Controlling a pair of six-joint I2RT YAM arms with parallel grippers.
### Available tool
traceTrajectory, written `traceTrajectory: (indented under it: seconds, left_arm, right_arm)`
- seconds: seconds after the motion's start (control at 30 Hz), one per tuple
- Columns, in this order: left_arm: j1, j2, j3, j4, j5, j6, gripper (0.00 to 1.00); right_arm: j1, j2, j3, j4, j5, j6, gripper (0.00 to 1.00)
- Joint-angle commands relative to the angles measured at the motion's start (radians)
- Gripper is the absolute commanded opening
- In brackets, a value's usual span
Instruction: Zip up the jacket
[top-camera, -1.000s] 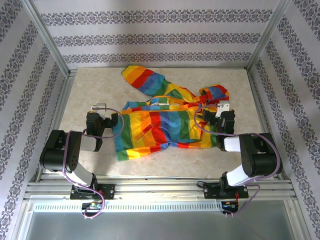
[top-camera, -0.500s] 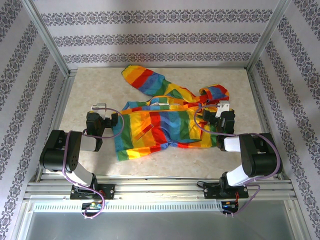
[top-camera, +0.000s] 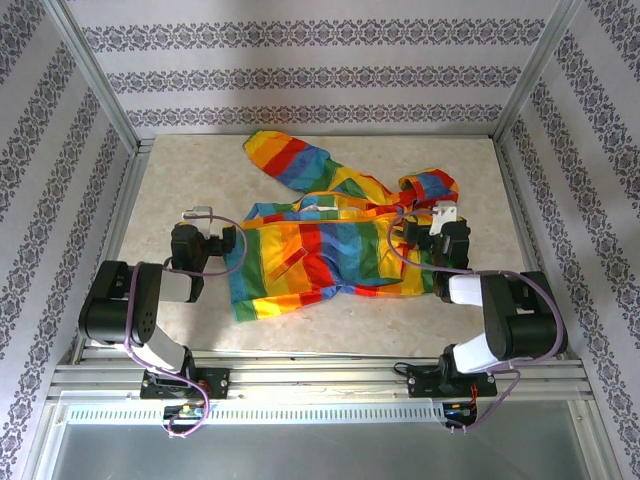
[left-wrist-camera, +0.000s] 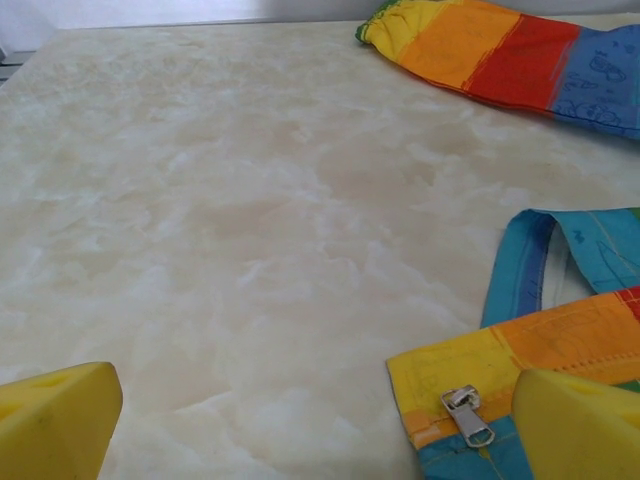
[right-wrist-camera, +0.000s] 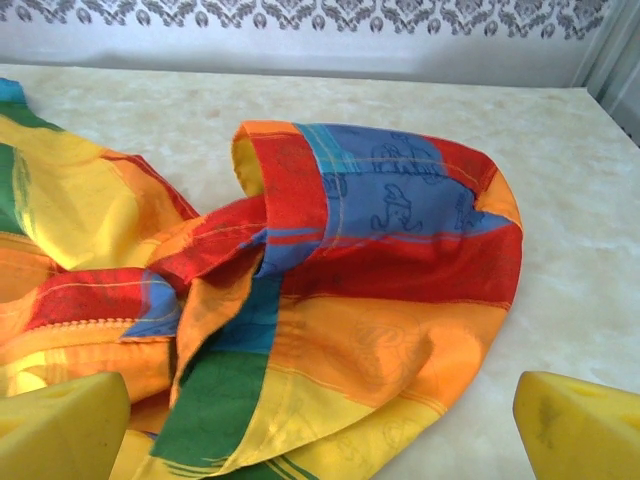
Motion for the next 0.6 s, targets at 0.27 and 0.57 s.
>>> traceTrajectory:
  seconds: [0.27, 0.57]
  left_arm:
    - [0.009, -0.209, 0.200, -0.461, 0.097, -0.103, 0.90]
    - [-0.073, 0.026, 0.541, -0.842, 0.305, -0.327, 0.68]
  right_arm:
    - [0.181, -0.157, 0.240, -0.521, 0.158, 0.004, 0.97]
    - [0.397, -0.056, 0.451, -0.868, 0.202, 0.280, 0.86]
